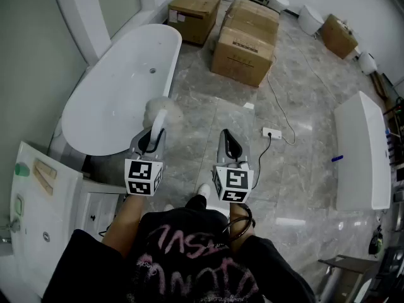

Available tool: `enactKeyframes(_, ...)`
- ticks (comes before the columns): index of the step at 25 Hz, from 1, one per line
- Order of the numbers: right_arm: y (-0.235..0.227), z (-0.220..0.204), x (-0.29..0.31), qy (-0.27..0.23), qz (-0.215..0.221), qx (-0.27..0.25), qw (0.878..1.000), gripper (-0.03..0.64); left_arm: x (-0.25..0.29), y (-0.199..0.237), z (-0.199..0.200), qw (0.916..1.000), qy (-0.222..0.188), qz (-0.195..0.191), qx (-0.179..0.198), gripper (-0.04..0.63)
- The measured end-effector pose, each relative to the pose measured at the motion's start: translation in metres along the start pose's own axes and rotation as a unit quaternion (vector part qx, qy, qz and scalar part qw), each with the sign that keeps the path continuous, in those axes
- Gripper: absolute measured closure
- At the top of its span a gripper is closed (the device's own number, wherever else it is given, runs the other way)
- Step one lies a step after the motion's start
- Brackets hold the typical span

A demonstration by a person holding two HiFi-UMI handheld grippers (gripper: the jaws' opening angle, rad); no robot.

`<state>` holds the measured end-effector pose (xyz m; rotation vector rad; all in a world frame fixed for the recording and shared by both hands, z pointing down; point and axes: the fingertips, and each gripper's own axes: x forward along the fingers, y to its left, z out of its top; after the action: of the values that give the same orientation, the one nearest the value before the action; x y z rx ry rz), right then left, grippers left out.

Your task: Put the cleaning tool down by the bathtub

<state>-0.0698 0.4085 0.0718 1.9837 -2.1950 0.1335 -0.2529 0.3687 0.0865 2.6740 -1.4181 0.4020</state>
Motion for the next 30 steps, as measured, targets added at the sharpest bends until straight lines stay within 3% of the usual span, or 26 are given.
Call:
enactKeyframes(16,-0.036,-0.018,0.02,0.01,-0.008,0.018,1.0,0.603,0.035,-0.007,-0.006,0.9996,0.018,0.004,-0.021,0.511)
enactKeyframes(30,-0.136,-0.04,0.084,0.015,0.006,0.063,0.998,0.603,0.125,-0.02,0.006,0.9976,0.043,0.055,0.001,0.511)
